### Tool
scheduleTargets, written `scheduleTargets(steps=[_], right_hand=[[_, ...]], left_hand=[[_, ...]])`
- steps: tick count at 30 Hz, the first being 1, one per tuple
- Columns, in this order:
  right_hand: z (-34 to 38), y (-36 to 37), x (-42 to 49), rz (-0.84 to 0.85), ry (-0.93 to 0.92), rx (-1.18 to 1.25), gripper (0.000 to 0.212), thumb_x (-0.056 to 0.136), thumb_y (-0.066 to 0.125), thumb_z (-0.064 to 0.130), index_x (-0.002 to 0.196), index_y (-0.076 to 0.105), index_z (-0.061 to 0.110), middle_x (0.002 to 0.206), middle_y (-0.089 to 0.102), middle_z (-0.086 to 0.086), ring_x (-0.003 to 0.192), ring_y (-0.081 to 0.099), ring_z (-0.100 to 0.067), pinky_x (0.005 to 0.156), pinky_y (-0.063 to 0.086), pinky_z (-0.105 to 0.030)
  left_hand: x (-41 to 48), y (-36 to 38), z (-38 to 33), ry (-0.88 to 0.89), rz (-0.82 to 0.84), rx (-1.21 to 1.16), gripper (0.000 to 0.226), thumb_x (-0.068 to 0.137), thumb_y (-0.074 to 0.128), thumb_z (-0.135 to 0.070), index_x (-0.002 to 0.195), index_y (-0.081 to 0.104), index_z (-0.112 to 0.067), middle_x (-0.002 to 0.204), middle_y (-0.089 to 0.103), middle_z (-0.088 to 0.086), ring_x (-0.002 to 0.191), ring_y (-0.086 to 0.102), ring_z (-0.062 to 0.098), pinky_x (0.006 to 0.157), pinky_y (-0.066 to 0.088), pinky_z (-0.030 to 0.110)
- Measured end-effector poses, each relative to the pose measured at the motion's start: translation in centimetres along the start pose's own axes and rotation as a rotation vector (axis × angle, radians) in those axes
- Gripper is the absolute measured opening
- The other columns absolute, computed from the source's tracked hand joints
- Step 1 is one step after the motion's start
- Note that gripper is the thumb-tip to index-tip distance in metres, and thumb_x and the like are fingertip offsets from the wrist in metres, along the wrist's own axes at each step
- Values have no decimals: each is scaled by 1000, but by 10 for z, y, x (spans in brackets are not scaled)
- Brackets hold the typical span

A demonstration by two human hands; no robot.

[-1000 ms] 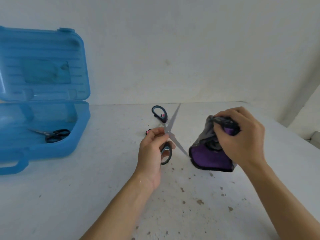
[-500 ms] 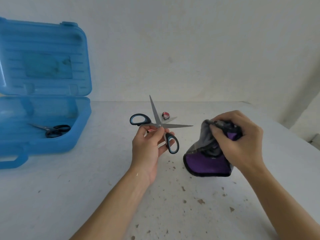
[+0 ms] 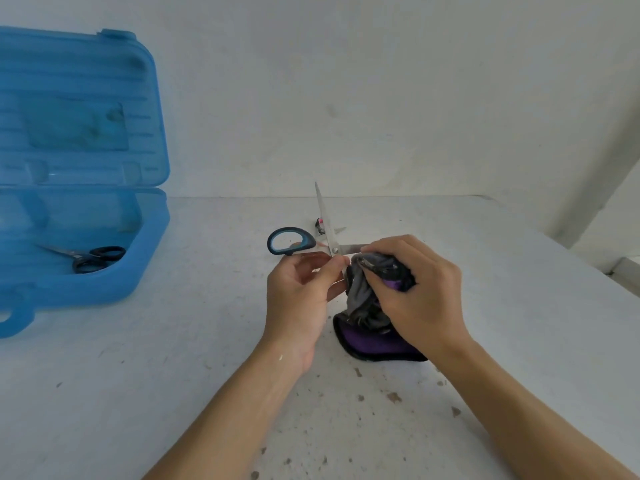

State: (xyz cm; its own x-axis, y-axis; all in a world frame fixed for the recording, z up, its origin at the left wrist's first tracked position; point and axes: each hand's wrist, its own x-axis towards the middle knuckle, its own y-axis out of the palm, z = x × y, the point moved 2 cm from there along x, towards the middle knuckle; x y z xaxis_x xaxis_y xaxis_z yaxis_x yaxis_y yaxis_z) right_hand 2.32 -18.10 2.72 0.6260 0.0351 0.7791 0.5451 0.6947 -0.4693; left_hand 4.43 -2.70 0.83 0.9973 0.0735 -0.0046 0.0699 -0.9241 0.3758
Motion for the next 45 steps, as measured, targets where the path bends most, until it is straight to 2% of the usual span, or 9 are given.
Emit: scheduleTargets(steps=[5,12,16,21,26,30,33,40,45], right_hand=[[3,0,-2,-46,115,82,36,79,83,-3,104,68,18,97,72,7,91,70,-7,74,59,-24],[5,-1,0,-118,292,268,18,85,82,11,95,70,18,90,73,12,90,71,-9,75,53,-12],[0,3,1,-14,345,289,13,85,83,16,96,75,17,90,75,11,89,72,-8,76,52,-12],[-4,3,6,128,454,431,9,86,81,13,94,81,18,87,78,9,86,74,-6,77,55,-17],[-23,3,5,290,387,82,14,80,84,16,83,78,28,79,75,16,79,70,0,71,50,-11],[-28,1,6,285,497,80,8,86,79,37,83,73,32,80,73,15,80,67,0,68,49,-11],[-27,-4,10,453,498,2,8,87,73,34,94,68,35,90,71,15,88,65,-2,77,52,-22],[-31,-15,8,746,356,-40,67,76,80,31,131,47,50,137,48,13,122,52,-9,102,47,-31],[-36,-3,3,691,198,-49,24,82,83,35,103,73,33,140,52,16,117,57,-6,104,49,-31]], left_hand=[[-1,-1,-4,10,43,39,6,88,77,-7,93,74,-5,94,80,9,92,77,21,81,63,29],[0,-1,-9,24,69,30,12,86,77,-3,83,74,-14,91,78,12,87,77,20,80,63,33],[2,-4,-7,56,73,80,3,85,78,-1,86,75,0,86,79,13,83,78,23,78,62,31],[2,-7,-6,133,28,157,8,84,81,-3,81,75,-8,80,79,9,79,78,24,73,63,29],[8,-8,-15,94,-32,-33,7,86,77,0,90,75,-5,80,78,2,79,76,15,71,61,24],[14,-16,-17,83,-61,-61,8,87,76,1,91,74,-7,82,78,3,79,76,13,69,60,23],[16,-19,-8,42,-98,-30,8,87,76,0,92,75,-5,84,78,4,79,75,12,69,61,23],[17,-18,-3,16,-116,-10,8,87,77,-1,90,75,-8,83,78,2,78,76,12,70,61,25],[16,-17,-3,9,-108,-14,9,87,77,-1,94,75,-6,86,77,3,79,75,11,72,62,26]])
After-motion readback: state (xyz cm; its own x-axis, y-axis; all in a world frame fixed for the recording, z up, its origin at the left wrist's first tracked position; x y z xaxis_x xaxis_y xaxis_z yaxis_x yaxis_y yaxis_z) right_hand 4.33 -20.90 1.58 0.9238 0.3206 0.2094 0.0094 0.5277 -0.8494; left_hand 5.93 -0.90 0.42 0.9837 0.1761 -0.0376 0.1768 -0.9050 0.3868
